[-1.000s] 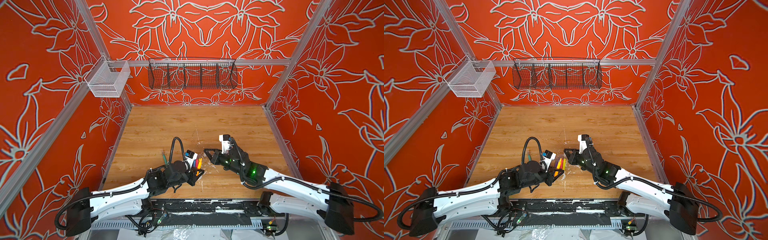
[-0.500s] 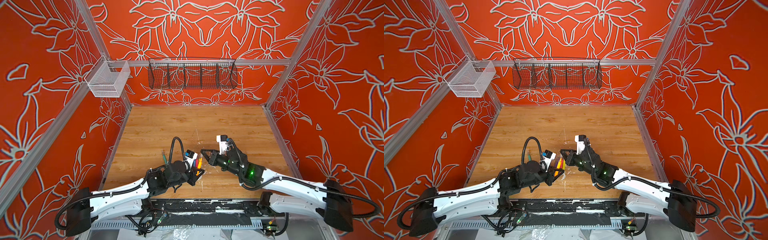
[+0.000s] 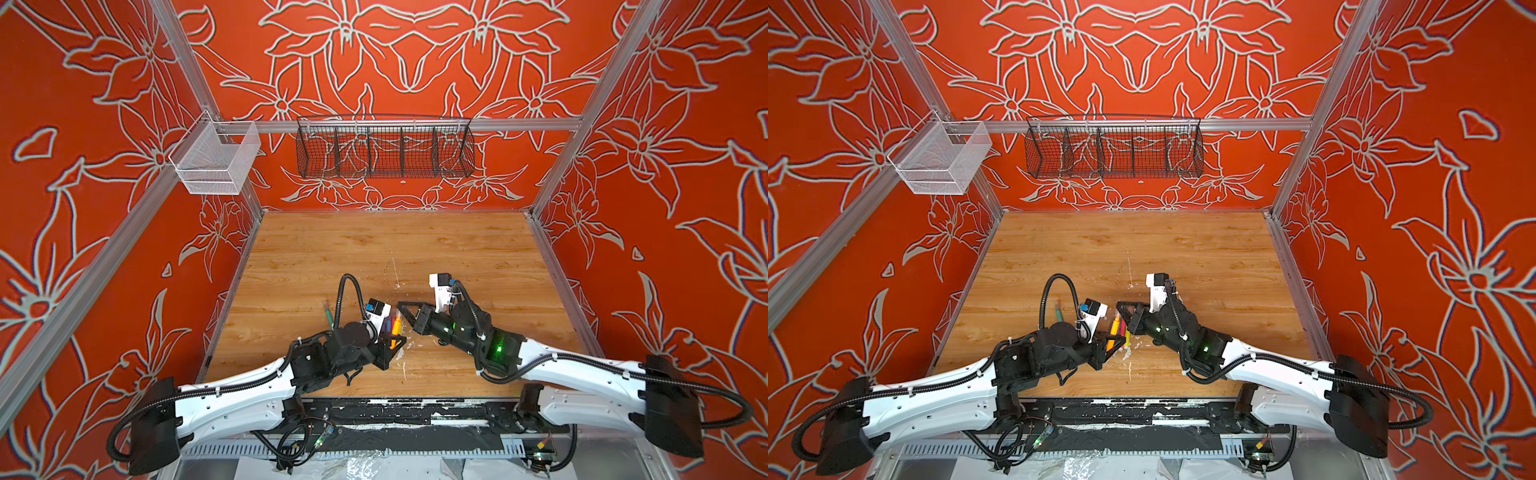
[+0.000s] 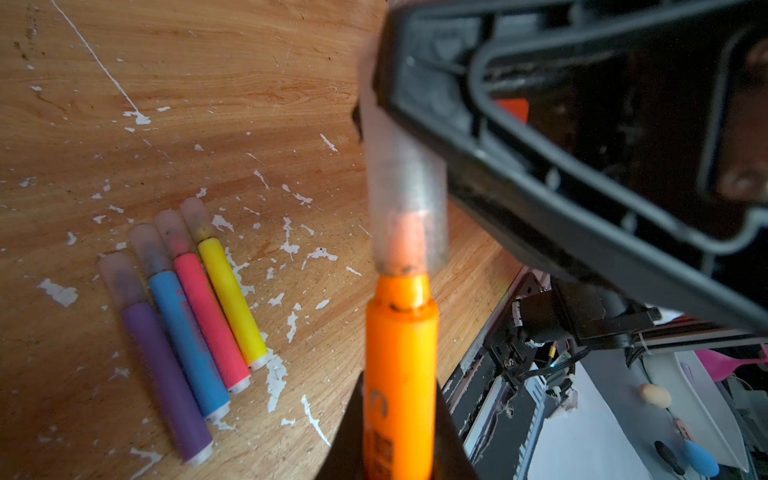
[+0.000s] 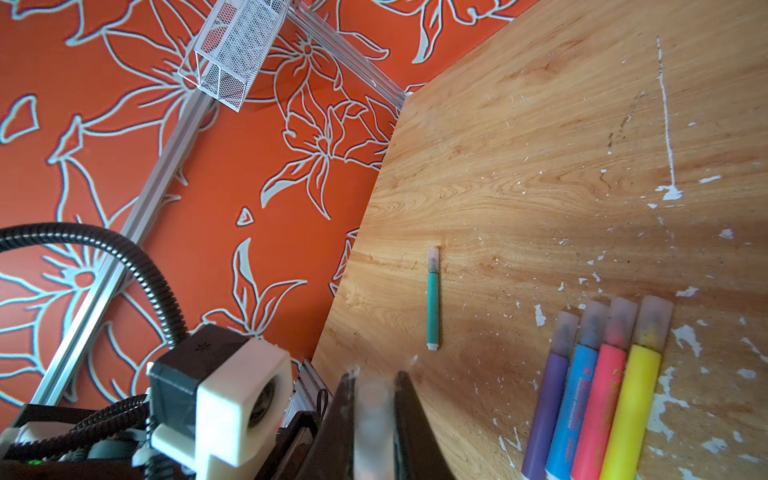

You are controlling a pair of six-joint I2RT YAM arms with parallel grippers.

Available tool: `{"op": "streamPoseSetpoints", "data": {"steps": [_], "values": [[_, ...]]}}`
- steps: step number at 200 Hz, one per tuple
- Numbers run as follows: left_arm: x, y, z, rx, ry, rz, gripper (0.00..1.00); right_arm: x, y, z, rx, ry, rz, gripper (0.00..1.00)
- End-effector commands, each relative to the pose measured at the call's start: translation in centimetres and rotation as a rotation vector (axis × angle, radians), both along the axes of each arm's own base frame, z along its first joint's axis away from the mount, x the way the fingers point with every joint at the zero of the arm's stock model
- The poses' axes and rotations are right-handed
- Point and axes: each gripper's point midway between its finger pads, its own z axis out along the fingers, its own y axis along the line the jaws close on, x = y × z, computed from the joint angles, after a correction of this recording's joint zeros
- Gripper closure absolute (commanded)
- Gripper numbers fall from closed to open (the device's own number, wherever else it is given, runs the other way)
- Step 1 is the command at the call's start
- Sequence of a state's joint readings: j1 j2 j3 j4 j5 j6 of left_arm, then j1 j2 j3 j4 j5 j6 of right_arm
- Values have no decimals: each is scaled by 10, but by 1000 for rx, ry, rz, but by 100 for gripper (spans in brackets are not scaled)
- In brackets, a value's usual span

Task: Insert the pens into the pen caps
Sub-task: 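Push the cap down onto the orange marker tip with the right gripper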

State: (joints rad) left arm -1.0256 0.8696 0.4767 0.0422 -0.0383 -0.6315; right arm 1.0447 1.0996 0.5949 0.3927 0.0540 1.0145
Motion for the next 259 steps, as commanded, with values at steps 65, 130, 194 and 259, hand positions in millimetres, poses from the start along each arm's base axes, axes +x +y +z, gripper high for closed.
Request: {"op": "streamPoseSetpoints", "data": {"steps": [65,130,194,259], "values": [[12,-5,45,-248,3,-36,100,-14,15,-22,-21,18,47,96],[7,0,50,-264,-20,-56,100,-15,-4,-25,-75,-22,14,68],[7,-4,37,-201,-16,-78,100,-24,-8,29,-63,-134,64,41],[1,-5,36,-170,-43,-126,100,1,-18,36,-136,-132,-58,36]]}}
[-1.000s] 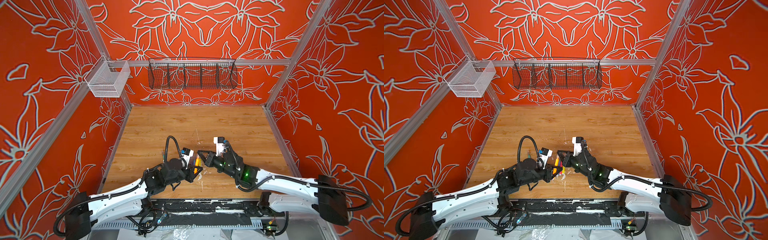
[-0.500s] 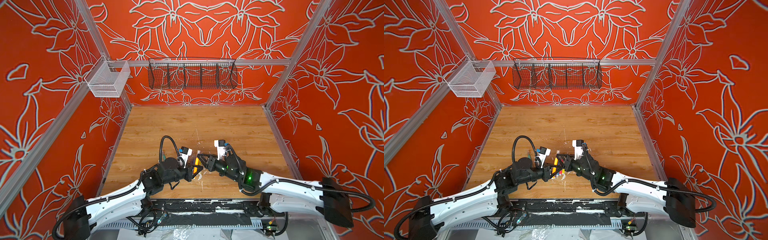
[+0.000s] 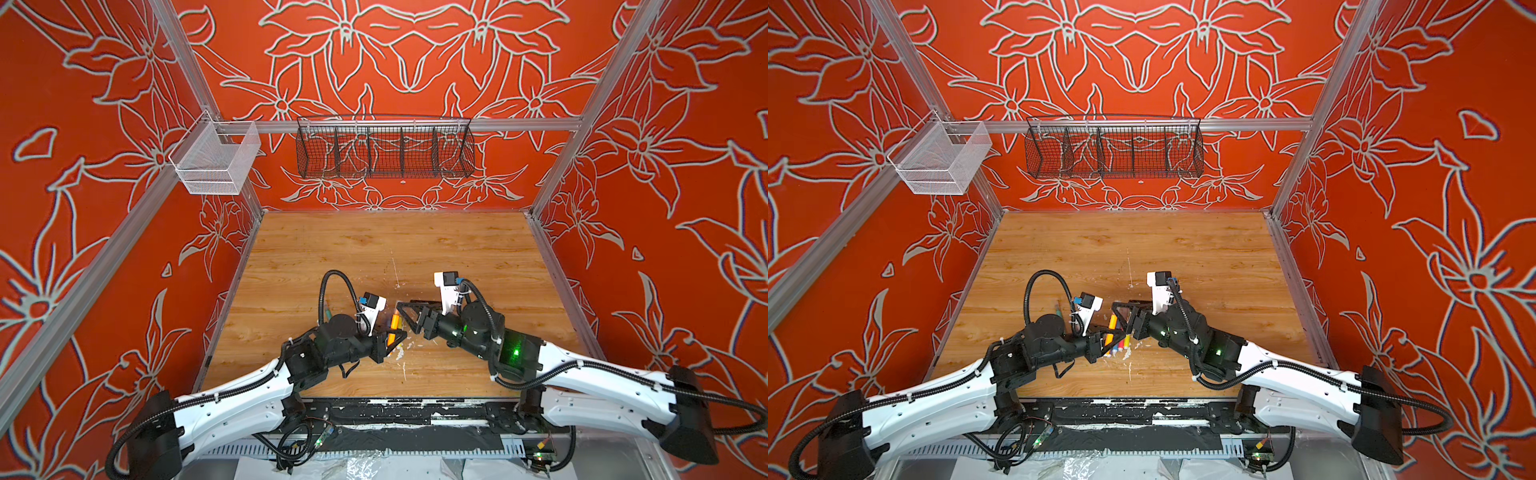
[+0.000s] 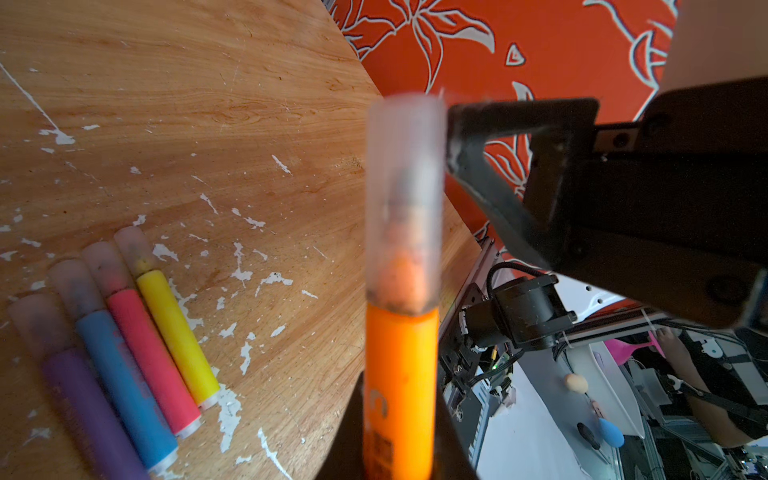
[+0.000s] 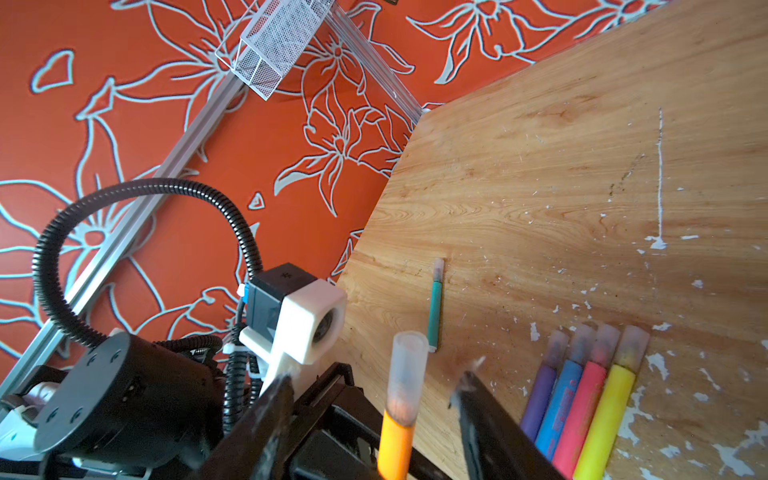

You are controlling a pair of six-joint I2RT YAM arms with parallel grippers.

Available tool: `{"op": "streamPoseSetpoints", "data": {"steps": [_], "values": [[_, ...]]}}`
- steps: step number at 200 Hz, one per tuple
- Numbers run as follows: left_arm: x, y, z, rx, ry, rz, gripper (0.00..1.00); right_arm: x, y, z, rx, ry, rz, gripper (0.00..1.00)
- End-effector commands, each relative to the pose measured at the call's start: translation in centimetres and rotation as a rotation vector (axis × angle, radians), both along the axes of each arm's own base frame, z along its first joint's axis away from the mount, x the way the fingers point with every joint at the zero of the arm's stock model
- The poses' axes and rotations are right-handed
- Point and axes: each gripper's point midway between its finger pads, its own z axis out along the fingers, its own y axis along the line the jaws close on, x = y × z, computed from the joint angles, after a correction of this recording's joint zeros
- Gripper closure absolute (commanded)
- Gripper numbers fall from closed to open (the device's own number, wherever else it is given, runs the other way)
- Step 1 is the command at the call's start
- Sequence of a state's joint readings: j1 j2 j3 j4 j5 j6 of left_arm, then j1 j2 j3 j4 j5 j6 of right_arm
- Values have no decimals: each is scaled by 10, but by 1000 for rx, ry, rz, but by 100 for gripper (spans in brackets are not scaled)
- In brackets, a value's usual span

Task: Insert the pens into the pen caps

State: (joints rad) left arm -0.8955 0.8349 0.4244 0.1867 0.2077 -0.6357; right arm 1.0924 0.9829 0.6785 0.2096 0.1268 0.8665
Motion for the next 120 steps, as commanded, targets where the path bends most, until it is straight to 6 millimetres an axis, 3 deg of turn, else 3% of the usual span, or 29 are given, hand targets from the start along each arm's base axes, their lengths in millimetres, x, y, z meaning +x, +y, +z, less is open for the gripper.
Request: {"op": "streamPoseSetpoints", "data": {"steps": [1,74,120], "values": [[0,-3,16,-15,-49,-25,100,15,-5,-3,-52,4,-67,36],[-1,-4,16,-5,-58,-35,100,26,24,0,-27,17,5,48],[0,-3,16,4,-62,-34,100,28,29,-6,-42,30,6,73]]}}
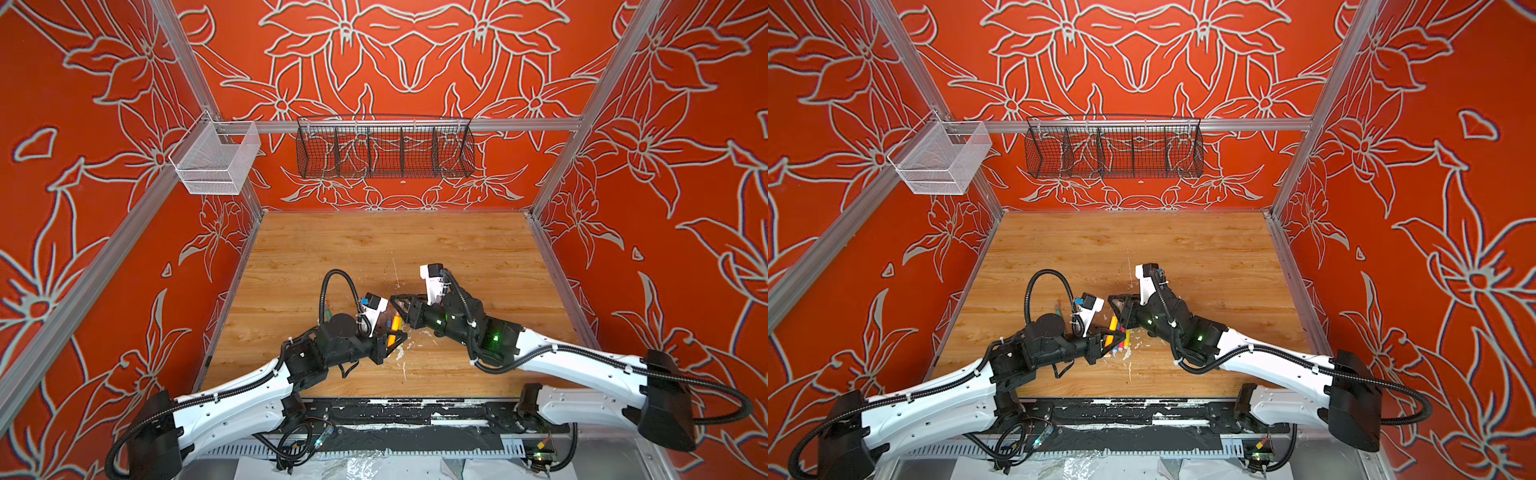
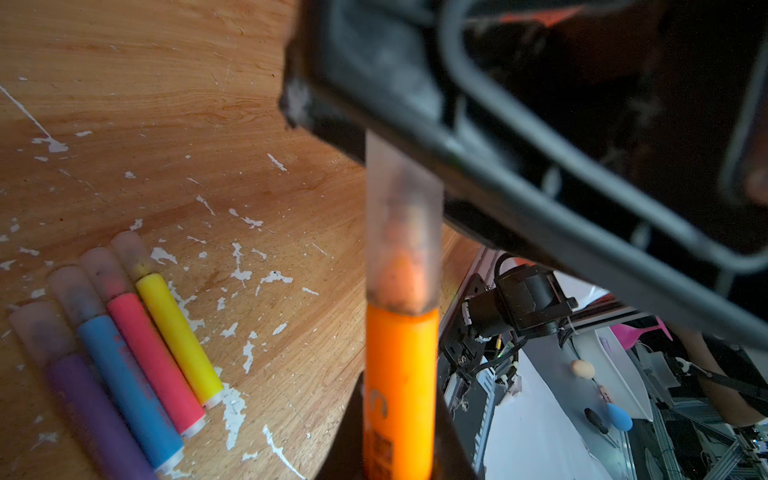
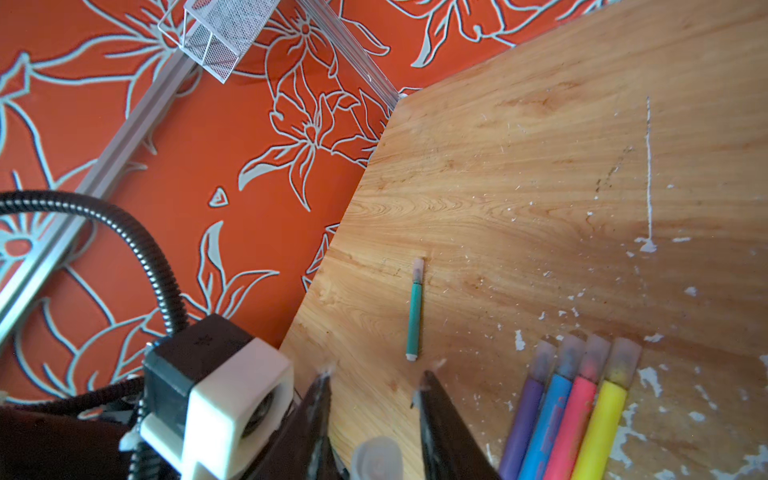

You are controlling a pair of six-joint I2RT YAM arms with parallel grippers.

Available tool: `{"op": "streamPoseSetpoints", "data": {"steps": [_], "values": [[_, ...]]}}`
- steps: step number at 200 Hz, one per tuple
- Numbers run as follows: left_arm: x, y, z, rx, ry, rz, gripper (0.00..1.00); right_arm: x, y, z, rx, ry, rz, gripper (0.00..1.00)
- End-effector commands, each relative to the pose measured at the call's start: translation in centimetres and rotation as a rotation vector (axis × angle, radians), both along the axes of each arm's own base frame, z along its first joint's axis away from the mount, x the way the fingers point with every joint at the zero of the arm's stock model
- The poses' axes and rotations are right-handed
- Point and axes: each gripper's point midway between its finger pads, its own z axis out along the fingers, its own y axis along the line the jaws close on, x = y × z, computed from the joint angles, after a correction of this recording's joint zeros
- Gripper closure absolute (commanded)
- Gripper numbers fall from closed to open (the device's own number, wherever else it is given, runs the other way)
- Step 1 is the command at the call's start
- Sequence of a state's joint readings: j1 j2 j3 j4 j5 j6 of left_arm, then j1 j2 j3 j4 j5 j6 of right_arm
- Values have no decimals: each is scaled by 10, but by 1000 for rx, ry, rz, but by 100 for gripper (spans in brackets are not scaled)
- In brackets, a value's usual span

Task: Insert the pens into the pen caps

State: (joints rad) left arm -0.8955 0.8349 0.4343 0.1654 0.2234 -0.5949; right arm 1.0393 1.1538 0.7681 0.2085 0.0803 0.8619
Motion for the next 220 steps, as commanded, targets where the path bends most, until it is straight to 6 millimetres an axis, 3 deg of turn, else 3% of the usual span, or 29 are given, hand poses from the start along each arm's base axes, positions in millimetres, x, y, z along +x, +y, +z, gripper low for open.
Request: {"op": "streamPoseSetpoints", "data": {"steps": [1,29,62,96,142,145,160,193,220], "values": [[3,-3,16,-20,-38,-7,100,1,6,12,27,-14,12,74],[10,-1,24,-6,-61,26,100,-2,8,-1,1,7,18,100],[35,2,46,31,-130,114,100,-12,18,-24,-21,38,60,100],[71,14,84,-39,-159,194,100,-26,32,-48,-52,50,106,100],[107,39,137,-189,-171,223,100,-52,56,-57,-42,19,203,100],[114,38,130,-189,-147,221,100,-54,57,-56,-36,16,210,100],[125,47,134,-236,-128,229,100,-62,62,-53,-10,7,245,100],[137,59,126,-173,-163,294,100,-78,74,-42,73,-7,339,100],[139,74,101,-74,-157,373,100,-62,61,-45,-19,10,247,100]]}}
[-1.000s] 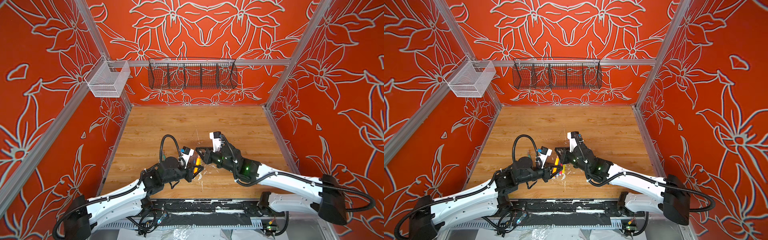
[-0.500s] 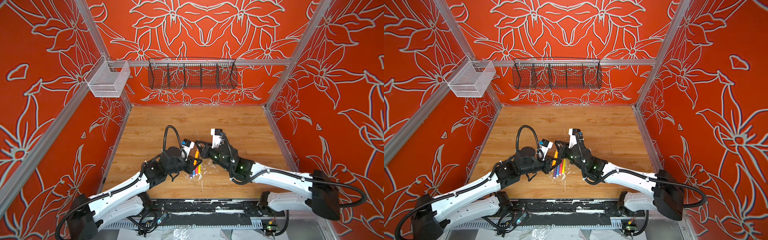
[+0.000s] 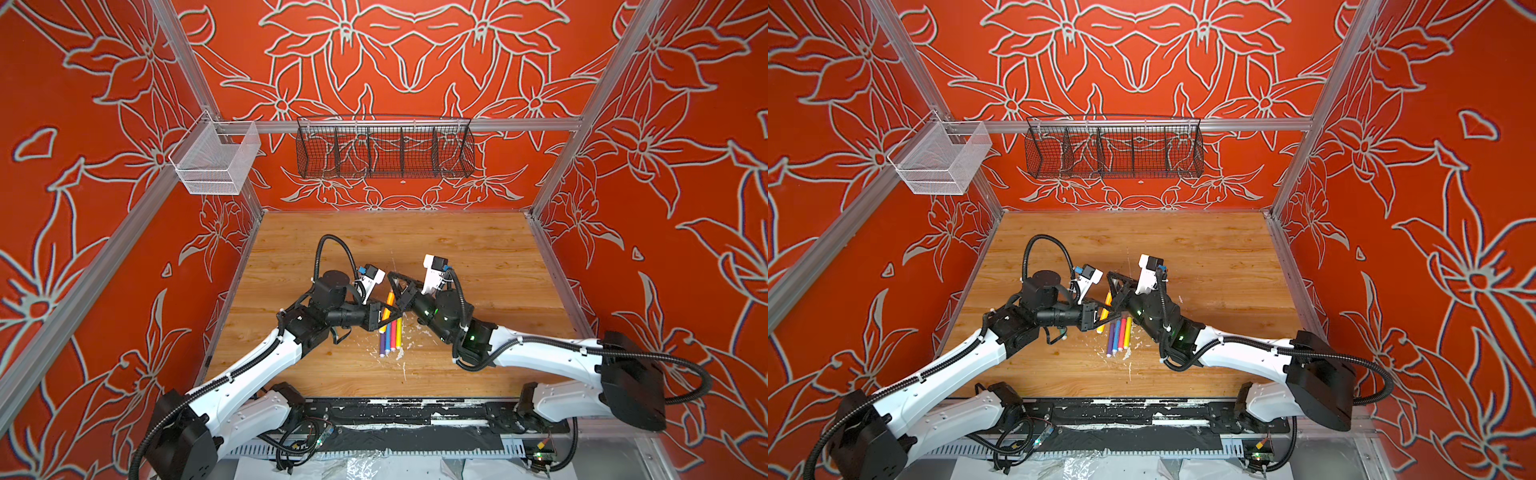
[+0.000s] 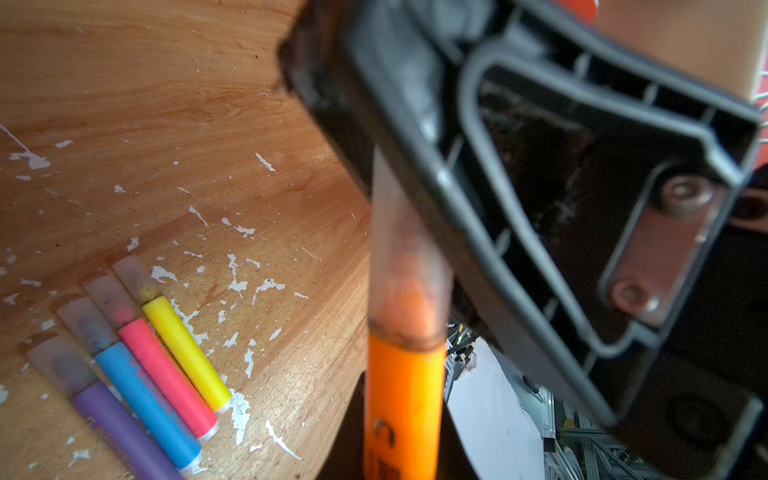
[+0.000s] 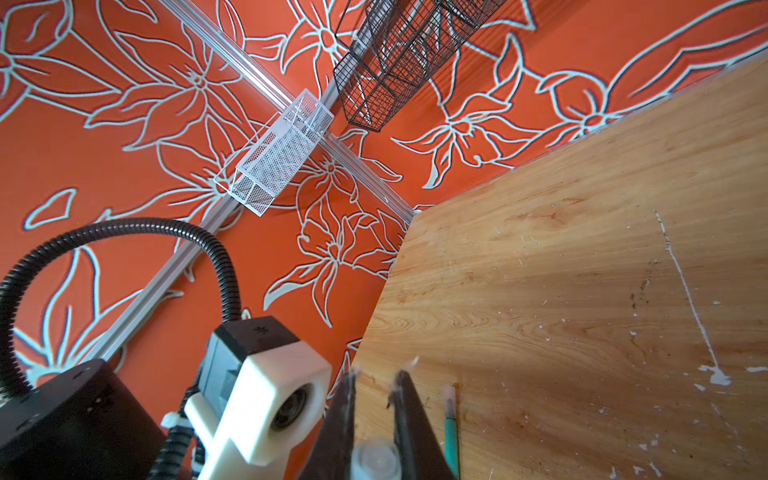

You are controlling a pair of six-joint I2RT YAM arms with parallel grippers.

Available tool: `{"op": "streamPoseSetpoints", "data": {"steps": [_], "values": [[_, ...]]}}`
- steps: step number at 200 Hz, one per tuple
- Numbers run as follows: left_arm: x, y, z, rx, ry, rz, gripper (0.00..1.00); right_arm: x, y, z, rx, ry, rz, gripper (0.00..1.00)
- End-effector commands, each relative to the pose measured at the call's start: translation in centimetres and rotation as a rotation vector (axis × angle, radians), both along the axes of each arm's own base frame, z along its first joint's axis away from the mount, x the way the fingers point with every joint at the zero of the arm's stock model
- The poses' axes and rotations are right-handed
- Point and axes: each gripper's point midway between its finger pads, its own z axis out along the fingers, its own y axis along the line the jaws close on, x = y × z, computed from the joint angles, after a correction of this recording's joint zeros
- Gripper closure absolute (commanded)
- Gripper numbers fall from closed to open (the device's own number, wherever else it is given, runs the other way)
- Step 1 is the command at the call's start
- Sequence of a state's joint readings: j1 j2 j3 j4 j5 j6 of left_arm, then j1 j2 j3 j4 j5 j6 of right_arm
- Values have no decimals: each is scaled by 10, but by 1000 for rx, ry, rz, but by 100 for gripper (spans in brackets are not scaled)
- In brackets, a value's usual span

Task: Insert the pens into the pen caps

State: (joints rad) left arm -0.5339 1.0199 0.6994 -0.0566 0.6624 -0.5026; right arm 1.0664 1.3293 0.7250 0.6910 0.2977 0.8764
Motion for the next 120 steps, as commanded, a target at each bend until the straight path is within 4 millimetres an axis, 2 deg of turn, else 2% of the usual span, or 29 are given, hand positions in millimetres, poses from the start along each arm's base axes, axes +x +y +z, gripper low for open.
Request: {"op": "streamPoseSetpoints", "data": {"steps": [1,7,16,21,36,42,44,56,73,91,99,120], "values": [[88,54,67,-48,-285,456,100,-98,45,-70,-264,129,429,100],[86,57,57,-17,-272,467,100,-89,36,-71,-312,148,381,100],[84,59,35,45,-237,481,100,-77,19,-68,-371,166,306,82],[77,63,33,60,-243,493,100,-68,8,-65,-393,176,262,74],[64,67,-7,170,-180,516,100,-49,-25,-52,-440,185,150,50],[58,68,-23,212,-152,530,100,-42,-39,-49,-455,197,103,8],[56,68,-28,225,-143,533,100,-41,-43,-47,-460,200,92,4],[43,69,-58,284,-81,537,100,-29,-71,-37,-491,221,15,3],[30,68,-90,342,-23,536,100,-14,-115,-19,-580,251,-129,3],[23,72,-114,410,8,551,100,3,-153,0,-679,229,-272,3],[21,75,-132,460,43,555,100,10,-169,6,-716,211,-342,3],[19,68,-156,506,97,513,100,27,-207,18,-808,121,-549,2]]}}
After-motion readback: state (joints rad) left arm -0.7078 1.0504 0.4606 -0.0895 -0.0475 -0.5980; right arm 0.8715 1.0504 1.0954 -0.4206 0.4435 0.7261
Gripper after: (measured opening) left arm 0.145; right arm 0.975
